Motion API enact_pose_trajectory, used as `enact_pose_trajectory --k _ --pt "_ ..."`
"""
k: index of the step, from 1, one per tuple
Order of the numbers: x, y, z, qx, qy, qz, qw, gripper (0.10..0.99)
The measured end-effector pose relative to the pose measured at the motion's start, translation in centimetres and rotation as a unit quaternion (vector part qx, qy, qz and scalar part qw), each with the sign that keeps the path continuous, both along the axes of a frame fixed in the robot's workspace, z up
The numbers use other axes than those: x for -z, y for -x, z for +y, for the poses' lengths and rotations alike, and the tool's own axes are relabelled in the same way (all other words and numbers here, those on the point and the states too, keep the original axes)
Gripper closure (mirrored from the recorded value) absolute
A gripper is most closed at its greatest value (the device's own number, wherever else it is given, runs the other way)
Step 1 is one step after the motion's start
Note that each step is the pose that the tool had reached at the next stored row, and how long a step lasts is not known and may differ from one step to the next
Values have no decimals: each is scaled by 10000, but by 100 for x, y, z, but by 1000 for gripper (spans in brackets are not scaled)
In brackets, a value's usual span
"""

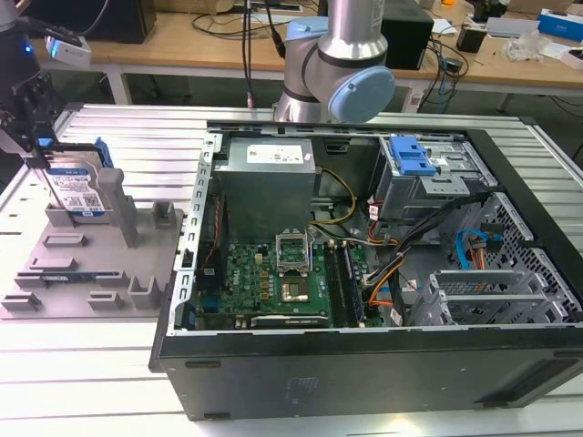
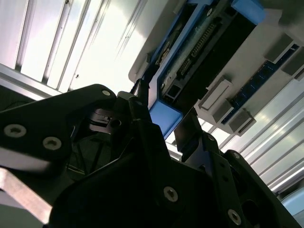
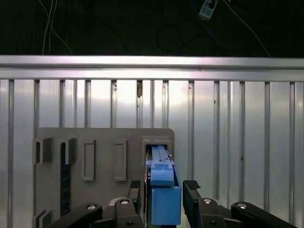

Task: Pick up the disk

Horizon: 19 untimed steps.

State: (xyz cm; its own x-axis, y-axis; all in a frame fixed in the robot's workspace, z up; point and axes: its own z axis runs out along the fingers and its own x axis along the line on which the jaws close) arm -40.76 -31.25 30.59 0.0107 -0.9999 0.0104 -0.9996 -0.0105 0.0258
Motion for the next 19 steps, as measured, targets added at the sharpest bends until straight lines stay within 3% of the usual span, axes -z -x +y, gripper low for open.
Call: enact_pose_trajectory --k 12,19 --pt "91 3 -4 0 0 0 10000 604" --pt "97 3 -5 0 0 0 10000 604"
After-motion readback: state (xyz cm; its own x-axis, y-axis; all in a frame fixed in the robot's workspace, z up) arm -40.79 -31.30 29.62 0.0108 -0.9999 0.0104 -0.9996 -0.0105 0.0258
